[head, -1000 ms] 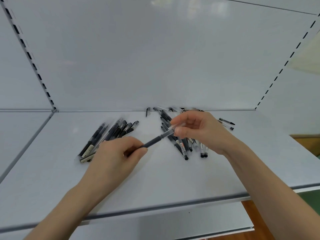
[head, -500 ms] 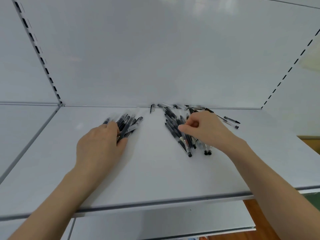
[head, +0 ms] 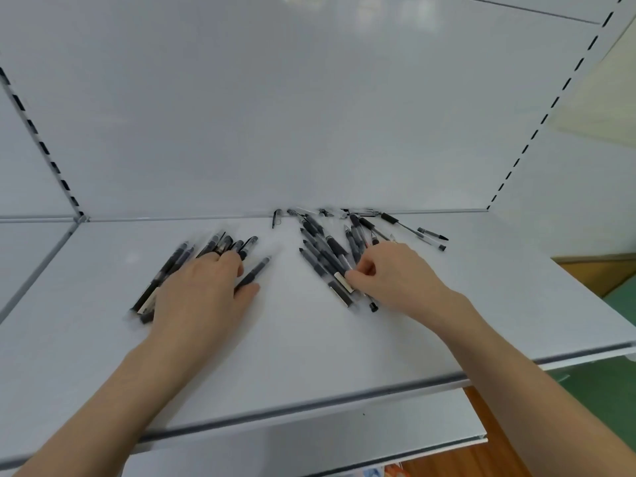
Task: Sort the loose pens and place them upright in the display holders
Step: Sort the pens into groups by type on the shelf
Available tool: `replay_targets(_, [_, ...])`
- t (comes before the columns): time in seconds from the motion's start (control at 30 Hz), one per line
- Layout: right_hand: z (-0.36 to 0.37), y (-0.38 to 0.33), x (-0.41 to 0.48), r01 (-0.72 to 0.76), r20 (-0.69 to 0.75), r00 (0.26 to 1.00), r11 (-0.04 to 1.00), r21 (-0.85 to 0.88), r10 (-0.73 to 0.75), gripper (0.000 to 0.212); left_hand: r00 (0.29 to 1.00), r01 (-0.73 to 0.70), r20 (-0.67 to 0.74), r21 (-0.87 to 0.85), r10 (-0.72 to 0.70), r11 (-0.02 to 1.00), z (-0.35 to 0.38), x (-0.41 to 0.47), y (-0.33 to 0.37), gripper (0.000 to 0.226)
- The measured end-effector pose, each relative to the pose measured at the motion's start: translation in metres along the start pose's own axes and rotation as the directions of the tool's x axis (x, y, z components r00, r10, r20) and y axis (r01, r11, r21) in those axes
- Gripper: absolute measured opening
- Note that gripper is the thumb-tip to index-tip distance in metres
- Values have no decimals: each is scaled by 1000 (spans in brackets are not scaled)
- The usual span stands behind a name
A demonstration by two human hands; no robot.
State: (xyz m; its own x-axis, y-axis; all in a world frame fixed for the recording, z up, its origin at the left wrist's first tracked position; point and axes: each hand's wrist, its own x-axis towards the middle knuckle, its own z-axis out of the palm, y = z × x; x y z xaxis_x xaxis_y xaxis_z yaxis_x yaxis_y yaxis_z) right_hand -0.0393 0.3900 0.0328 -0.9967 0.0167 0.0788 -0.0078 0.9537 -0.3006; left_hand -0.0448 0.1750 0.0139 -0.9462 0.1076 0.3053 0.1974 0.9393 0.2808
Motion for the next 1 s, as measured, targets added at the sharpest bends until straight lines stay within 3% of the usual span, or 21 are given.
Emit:
replay_targets(0.07, [1,2,-3,17,-12,1000,996,90,-16,33,999,-28,-25,-86,26,996,0,2,5,24])
replay_targets(0.13, [2,-3,-10,56,-24,998,969,240,-52,30,999,-46,-26,-281,41,959,1,5,14,23])
replay_targets(0.23, [5,-15,-17,125,-13,991,898,423,-132,26,991,73,135,-665,24,743,-1,10,37,22])
replay_targets(0.3, [7,-24,-17,163,14,981,860,483,-194,24,982,153,190,-770,-6,619,-1,12,45,23])
replay_targets(0.43, [-2,-32,7,152,106,965,841,519,-240,19,969,246,206,-842,-135,481,-4,17,31,17])
replay_targets(0.53, [-5,-37,49,163,51,976,873,460,-210,10,956,277,205,-871,-211,407,-11,15,12,15])
replay_targets(0.7, [17,-65,122,165,50,983,971,174,-176,20,945,291,196,-867,-260,404,-18,7,-6,15])
replay_targets(0.87, [38,-87,145,165,111,982,982,-94,-155,37,945,296,203,-866,-258,402,-20,2,-11,14])
replay_targets(0.93, [36,-86,146,134,128,984,987,-85,-123,35,948,289,197,-862,-250,417,-21,2,-11,13])
replay_targets(1.0, [30,-81,142,106,119,986,991,81,-115,25,951,282,192,-862,-244,422,-21,2,-11,13])
